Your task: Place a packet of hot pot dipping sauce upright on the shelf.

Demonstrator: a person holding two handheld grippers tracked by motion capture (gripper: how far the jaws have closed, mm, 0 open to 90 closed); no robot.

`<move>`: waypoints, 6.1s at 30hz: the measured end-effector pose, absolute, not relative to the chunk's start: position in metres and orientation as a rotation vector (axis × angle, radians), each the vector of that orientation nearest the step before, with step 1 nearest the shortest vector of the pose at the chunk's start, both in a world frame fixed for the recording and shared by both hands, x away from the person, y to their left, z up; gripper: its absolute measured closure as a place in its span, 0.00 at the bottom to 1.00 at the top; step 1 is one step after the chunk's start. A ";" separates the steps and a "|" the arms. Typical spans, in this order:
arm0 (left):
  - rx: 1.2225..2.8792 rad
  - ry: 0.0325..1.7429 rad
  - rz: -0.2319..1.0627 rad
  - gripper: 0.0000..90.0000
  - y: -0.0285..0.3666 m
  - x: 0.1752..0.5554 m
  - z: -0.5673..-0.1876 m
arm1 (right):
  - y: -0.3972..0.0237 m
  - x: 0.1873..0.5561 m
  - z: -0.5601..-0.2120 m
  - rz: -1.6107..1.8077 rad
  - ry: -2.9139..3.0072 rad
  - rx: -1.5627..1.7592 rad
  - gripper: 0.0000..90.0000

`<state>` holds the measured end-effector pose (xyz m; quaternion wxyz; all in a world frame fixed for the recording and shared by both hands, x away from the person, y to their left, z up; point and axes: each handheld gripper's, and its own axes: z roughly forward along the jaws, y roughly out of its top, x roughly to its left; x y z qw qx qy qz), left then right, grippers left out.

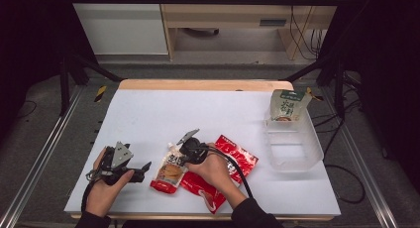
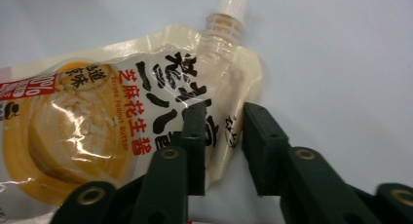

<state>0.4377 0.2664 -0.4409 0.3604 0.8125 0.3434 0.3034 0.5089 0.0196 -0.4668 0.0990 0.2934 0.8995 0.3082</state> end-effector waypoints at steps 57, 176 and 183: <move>2.038 0.659 0.595 0.53 0.262 0.447 -0.397 | 0.039 0.469 -0.368 1.172 2.553 0.330 1.00; 2.167 0.323 0.346 0.81 0.161 0.464 -0.326 | -0.038 0.478 -0.308 0.723 2.761 0.267 0.96; 2.150 0.342 0.346 0.79 0.163 0.466 -0.330 | -0.037 0.478 -0.307 0.706 2.750 0.242 0.97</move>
